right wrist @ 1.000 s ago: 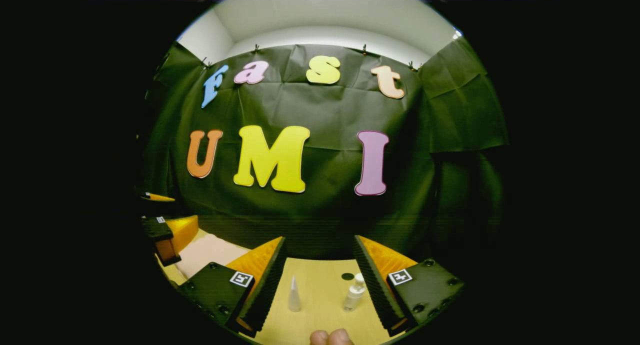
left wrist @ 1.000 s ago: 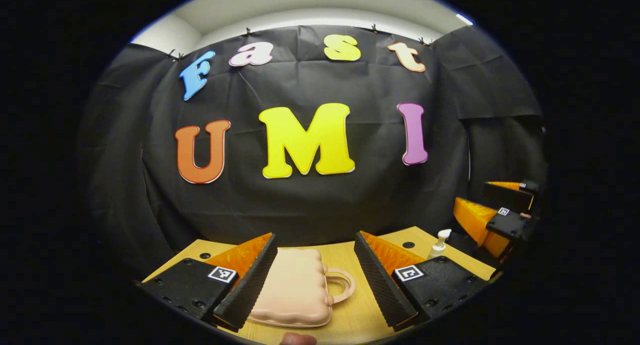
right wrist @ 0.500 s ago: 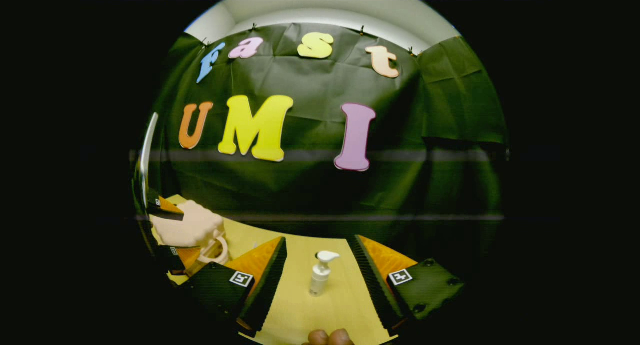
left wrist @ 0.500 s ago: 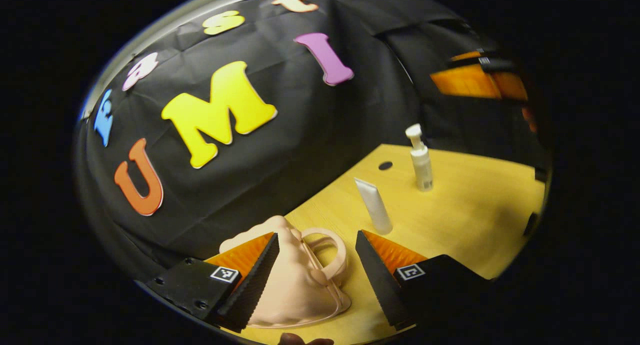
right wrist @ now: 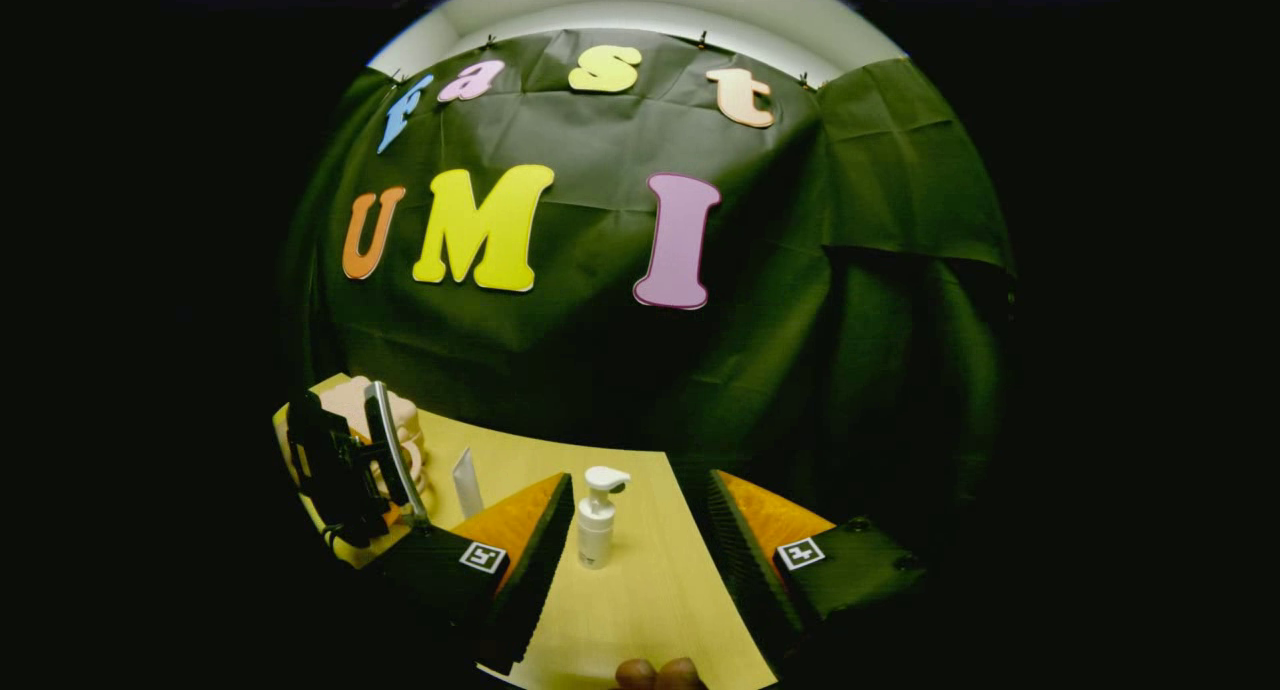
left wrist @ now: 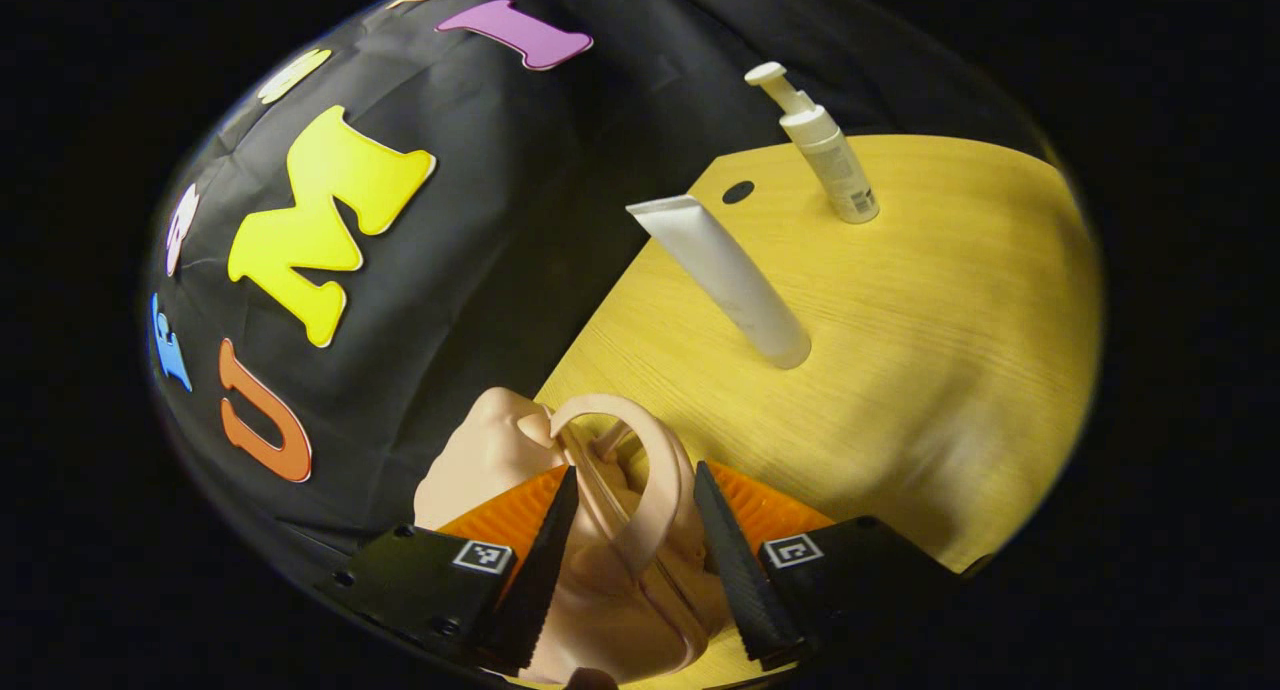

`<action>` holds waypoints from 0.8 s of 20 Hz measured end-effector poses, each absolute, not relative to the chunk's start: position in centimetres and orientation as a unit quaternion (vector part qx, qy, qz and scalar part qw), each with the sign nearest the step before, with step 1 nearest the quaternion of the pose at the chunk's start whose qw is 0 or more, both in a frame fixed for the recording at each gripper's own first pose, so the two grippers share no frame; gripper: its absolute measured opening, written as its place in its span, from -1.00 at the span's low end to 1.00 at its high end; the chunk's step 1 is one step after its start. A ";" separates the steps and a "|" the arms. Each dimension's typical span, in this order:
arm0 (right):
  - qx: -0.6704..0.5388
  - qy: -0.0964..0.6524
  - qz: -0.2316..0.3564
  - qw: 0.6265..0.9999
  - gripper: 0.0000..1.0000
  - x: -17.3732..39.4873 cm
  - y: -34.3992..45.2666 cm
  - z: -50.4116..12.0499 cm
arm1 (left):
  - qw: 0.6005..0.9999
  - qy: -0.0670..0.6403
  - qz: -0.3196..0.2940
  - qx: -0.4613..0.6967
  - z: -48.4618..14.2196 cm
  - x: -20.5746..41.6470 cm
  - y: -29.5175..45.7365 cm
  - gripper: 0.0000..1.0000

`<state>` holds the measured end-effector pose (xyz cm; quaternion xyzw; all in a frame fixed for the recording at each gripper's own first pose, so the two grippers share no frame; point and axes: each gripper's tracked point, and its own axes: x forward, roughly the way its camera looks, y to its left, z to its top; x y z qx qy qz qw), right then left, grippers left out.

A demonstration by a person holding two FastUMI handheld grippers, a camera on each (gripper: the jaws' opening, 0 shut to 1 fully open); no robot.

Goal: First open the suitcase, pack the skin care products into it, and then close the suitcase.

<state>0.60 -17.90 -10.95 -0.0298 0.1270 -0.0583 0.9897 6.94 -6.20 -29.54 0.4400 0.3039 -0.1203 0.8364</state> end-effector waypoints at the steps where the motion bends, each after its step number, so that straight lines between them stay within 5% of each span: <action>1: -0.028 0.132 -0.061 0.989 0.59 0.4 -18.3 -11.3 | 0.833 0.312 -0.118 0.442 -29.9 7.0 -5.9 0.46; 6: -0.015 0.146 -0.066 0.987 0.59 -0.1 -18.6 -12.3 | 0.827 0.354 -0.124 0.419 -31.7 7.4 -5.3 -0.18; 12: -0.026 0.127 -0.052 0.990 0.59 -0.2 -16.3 -10.4 | 0.854 0.335 -0.127 0.377 -28.8 7.3 -6.5 -0.60; 16: -0.049 0.101 -0.033 0.993 0.59 0.0 -14.4 -8.1 | 0.885 0.313 -0.109 0.327 -25.8 7.3 -5.6 -0.72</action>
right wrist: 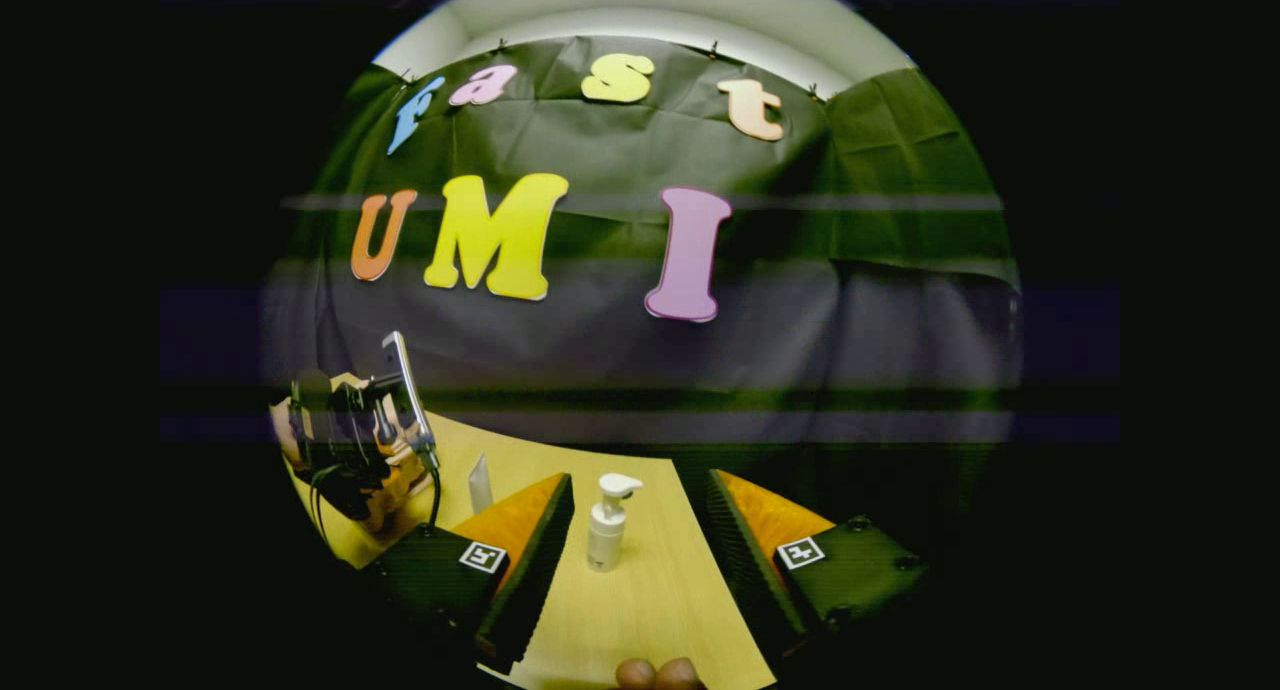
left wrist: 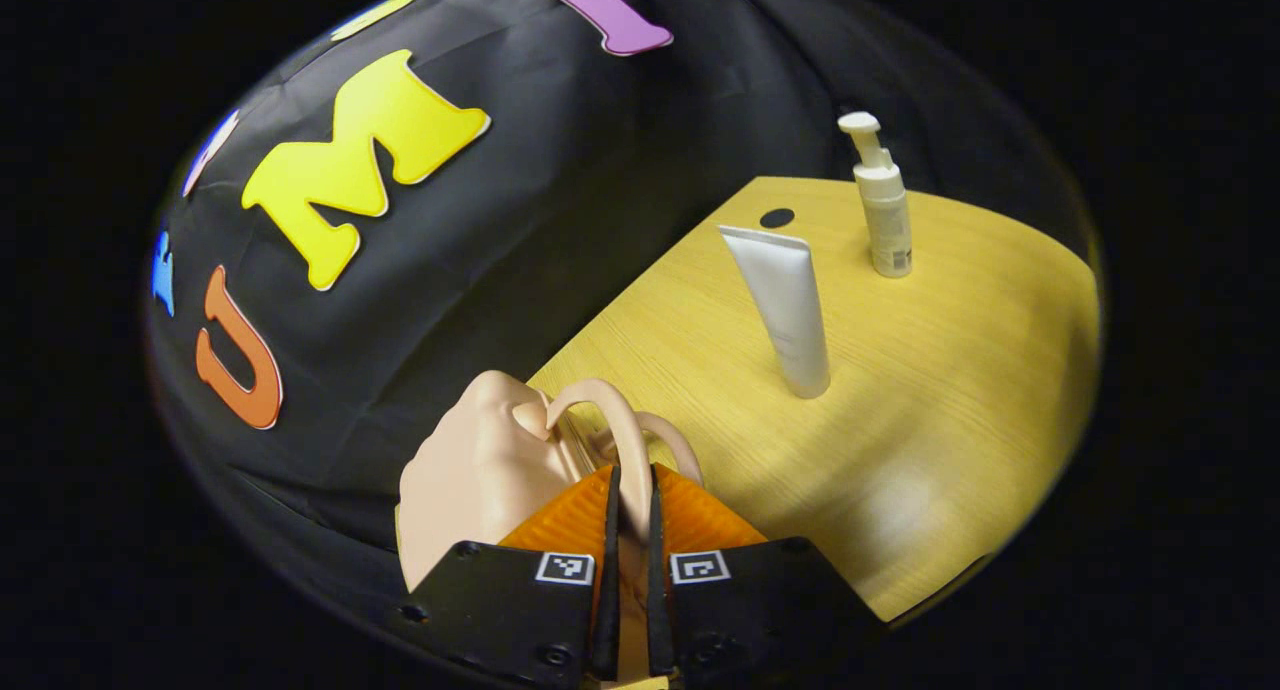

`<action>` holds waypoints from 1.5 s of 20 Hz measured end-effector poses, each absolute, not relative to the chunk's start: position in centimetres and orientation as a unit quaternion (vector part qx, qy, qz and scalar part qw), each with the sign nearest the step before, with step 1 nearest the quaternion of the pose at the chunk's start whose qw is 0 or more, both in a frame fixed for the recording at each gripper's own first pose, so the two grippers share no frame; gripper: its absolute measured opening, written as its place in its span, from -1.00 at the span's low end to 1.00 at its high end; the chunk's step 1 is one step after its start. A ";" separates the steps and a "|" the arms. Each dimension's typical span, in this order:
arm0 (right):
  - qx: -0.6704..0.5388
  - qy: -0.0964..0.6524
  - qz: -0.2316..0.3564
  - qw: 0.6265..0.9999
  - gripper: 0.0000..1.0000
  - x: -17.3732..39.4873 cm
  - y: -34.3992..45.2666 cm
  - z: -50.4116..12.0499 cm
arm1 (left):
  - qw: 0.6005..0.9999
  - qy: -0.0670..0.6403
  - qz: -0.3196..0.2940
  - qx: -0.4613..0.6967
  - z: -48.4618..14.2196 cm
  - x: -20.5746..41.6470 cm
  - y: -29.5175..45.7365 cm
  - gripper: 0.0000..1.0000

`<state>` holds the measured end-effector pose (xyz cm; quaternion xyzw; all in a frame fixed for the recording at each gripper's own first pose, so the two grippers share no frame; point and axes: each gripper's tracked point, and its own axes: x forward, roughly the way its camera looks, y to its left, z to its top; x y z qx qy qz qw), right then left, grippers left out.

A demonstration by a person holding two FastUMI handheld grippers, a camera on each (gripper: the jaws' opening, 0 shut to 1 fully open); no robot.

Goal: First open the suitcase, pack the skin care products into it, and then close the suitcase.

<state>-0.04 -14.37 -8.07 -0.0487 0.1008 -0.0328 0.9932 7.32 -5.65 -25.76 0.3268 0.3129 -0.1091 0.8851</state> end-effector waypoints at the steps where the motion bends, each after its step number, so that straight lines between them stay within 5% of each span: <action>1: -0.051 0.097 -0.028 0.994 0.59 0.0 -13.9 -7.7 | 0.891 0.301 -0.106 0.322 -24.7 7.4 -5.6 -0.73; 9: -0.060 0.070 0.004 0.996 0.59 0.3 -8.4 -4.1 | 0.956 0.202 -0.022 0.213 -12.9 8.2 1.7 -0.78; 16: -0.063 0.040 0.026 0.997 0.59 0.8 -2.5 -0.5 | 0.973 0.119 0.105 0.169 -4.5 7.7 20.3 -0.87; 23: -0.089 0.050 0.030 0.994 0.59 0.6 3.1 -0.2 | 0.964 0.160 0.205 0.049 -13.6 6.8 39.3 -0.84; 30: -0.135 0.072 0.036 0.988 0.59 0.6 7.9 -0.9 | 0.940 0.270 0.200 -0.054 -28.9 8.8 43.7 -0.84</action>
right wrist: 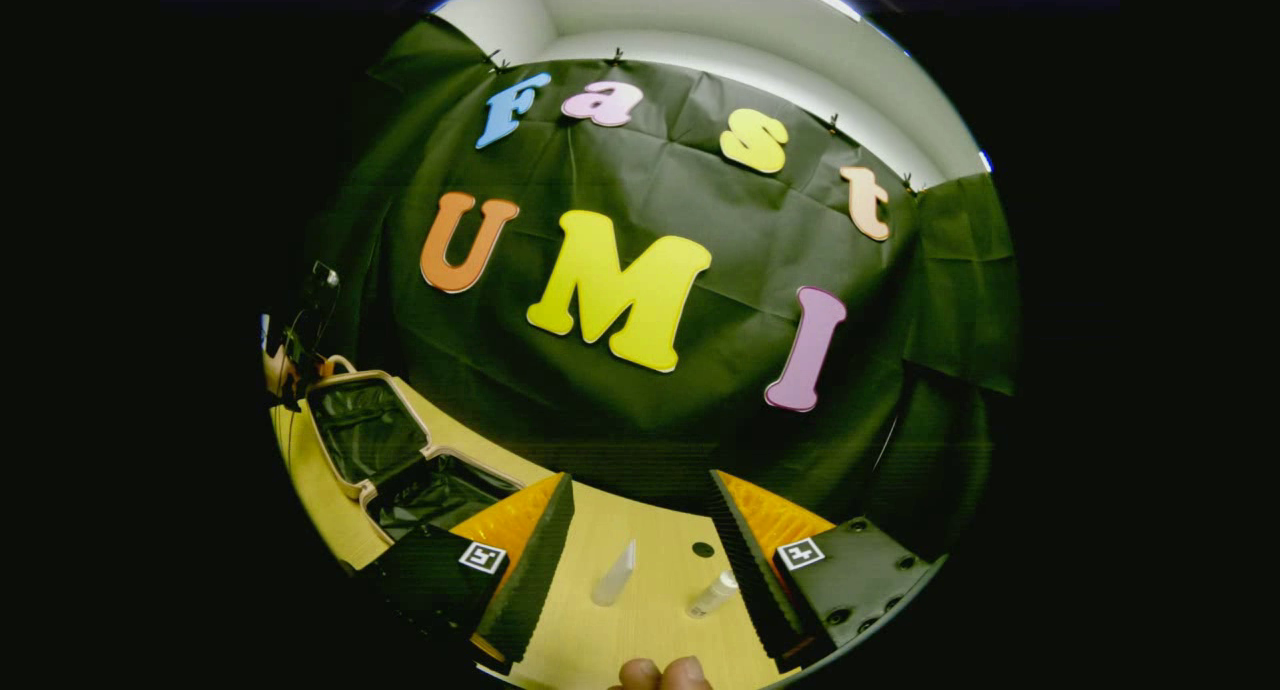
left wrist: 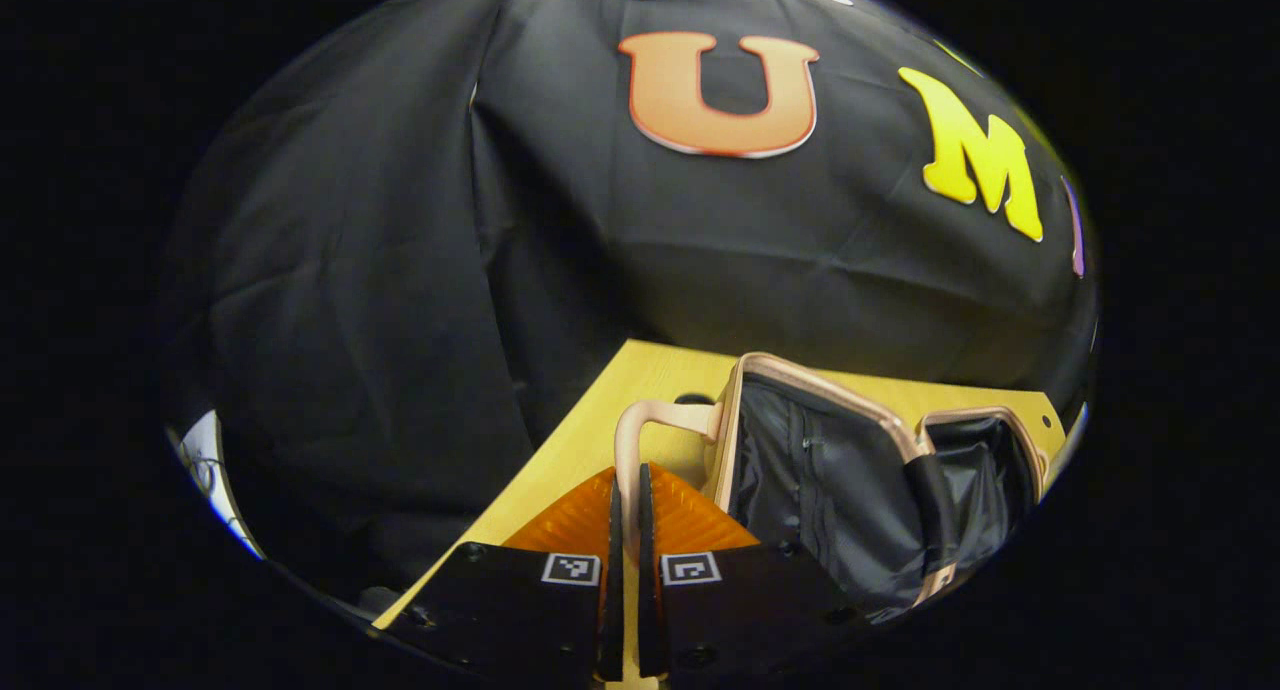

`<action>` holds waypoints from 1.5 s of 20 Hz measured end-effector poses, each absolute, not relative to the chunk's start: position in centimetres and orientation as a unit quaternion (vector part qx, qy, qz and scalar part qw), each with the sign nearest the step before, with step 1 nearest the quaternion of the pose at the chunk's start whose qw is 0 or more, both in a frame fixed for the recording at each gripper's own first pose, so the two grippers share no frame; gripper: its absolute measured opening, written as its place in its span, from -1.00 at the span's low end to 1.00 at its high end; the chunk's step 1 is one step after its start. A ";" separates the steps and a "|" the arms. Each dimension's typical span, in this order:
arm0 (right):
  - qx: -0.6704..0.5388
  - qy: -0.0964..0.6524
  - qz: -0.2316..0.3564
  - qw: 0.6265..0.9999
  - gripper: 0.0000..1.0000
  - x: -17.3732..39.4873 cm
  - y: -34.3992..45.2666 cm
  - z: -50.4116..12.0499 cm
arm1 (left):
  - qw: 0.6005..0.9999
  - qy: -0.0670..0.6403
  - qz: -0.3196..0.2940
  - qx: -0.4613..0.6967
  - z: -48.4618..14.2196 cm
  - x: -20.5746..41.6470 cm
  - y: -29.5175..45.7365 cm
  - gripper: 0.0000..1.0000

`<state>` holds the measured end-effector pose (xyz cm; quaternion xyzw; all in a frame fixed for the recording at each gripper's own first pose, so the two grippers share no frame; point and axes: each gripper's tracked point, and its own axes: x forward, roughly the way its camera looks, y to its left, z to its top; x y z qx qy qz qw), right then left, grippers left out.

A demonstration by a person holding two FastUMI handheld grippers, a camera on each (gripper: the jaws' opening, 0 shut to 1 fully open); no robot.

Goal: First open the suitcase, pack the skin care products into it, and then close the suitcase.

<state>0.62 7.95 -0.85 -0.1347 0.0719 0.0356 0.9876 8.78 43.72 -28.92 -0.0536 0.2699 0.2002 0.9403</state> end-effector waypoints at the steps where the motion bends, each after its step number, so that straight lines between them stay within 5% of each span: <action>1: -0.138 0.074 0.036 0.987 0.59 0.6 8.4 -1.0 | 0.937 0.282 0.199 -0.057 -30.2 8.9 43.7 -0.82; 7: -0.140 0.082 0.038 0.986 0.59 1.0 10.6 -1.5 | 0.929 0.304 0.200 -0.073 -33.1 9.6 44.3 -0.88; 8: -0.138 0.085 0.039 0.986 0.59 1.1 10.7 -1.7 | 0.931 0.299 0.198 -0.071 -32.3 9.4 44.1 -0.63; 9: -0.135 0.087 0.040 0.986 0.59 1.2 10.8 -1.9 | 0.935 0.290 0.194 -0.068 -31.3 9.5 43.8 0.08; 12: -0.115 0.092 0.038 0.988 0.59 1.5 10.4 -2.5 | 0.949 0.242 0.196 -0.038 -26.2 9.6 41.8 0.70; 14: -0.097 0.091 0.038 0.990 0.59 1.7 9.8 -2.7 | 0.959 0.206 0.194 -0.018 -22.2 9.7 38.8 0.86; 21: -0.052 0.091 0.030 0.994 0.59 1.2 4.2 -4.3 | 0.980 0.125 0.156 0.004 -11.6 7.5 22.7 0.96; 30: -0.056 0.125 -0.014 0.990 0.59 0.4 -10.2 -8.1 | 0.992 0.127 0.021 0.008 -14.9 10.7 -5.1 0.96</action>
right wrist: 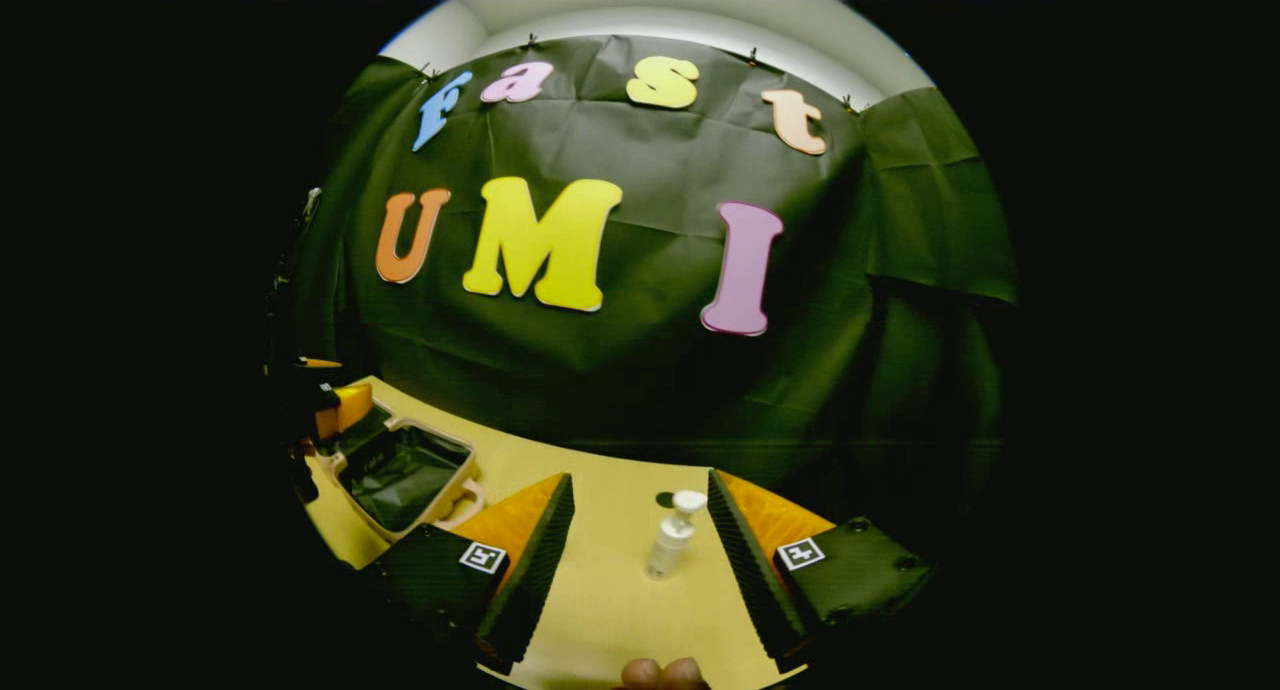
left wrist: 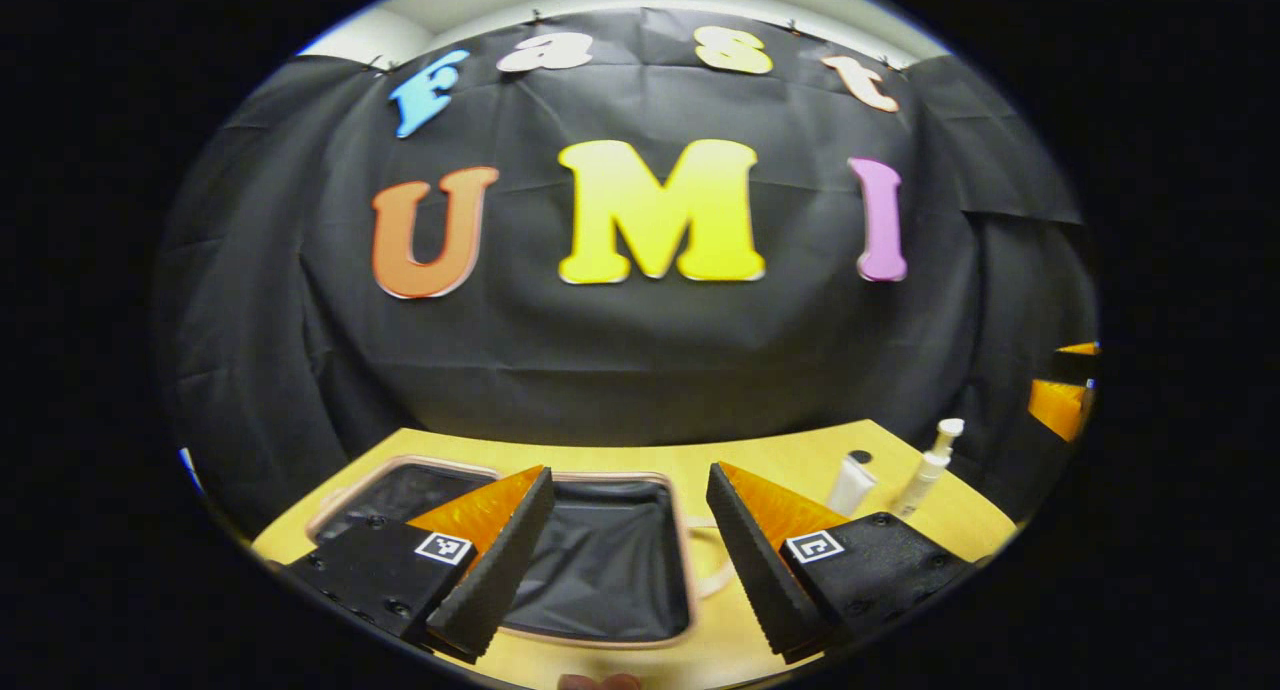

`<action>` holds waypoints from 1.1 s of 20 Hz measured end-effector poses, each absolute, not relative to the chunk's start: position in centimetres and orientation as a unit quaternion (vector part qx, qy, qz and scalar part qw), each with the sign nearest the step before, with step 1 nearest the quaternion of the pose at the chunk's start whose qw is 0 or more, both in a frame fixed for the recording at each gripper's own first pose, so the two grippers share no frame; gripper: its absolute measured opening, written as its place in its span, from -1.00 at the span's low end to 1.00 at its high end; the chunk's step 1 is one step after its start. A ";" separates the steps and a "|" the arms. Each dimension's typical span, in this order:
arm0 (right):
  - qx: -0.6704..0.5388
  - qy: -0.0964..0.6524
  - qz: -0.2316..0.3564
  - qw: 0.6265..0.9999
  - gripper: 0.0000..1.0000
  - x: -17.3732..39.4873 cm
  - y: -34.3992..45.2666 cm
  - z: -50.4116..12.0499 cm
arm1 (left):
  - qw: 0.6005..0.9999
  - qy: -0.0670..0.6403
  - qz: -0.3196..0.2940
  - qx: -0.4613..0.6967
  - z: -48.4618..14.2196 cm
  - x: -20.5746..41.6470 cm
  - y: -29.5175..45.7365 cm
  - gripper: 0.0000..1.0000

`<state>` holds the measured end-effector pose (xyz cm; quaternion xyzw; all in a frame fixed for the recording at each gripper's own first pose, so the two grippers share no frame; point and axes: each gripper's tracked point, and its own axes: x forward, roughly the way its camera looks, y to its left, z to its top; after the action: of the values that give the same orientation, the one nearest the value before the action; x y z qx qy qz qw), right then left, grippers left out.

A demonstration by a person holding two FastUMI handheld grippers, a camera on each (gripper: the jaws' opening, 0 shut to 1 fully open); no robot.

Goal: First open the suitcase, pack the skin care products into it, and then close the suitcase.

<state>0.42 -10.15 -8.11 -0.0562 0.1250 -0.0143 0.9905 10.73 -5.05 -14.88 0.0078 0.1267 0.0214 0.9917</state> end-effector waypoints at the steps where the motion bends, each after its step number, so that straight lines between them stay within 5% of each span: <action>1: -0.060 0.130 -0.021 0.989 0.59 0.2 -11.9 -8.4 | 0.991 0.135 0.004 -0.002 -16.1 11.1 -7.8 0.95; 8: -0.081 0.173 -0.060 0.980 0.59 -1.8 -20.2 -10.7 | 0.979 0.198 -0.054 0.006 -26.6 14.4 -19.4 0.97; 21: -0.080 0.215 -0.077 0.970 0.59 -2.6 -23.1 -13.3 | 0.958 0.279 -0.059 0.011 -37.1 20.3 -22.0 0.94; 22: -0.079 0.216 -0.074 0.970 0.59 -2.4 -23.0 -13.5 | 0.958 0.281 -0.061 0.012 -37.2 20.5 -22.1 0.68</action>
<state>-2.43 -22.95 -13.46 -0.0785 0.2164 -0.0740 0.9703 20.49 -22.11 -37.18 0.0124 0.2813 -0.0614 0.9576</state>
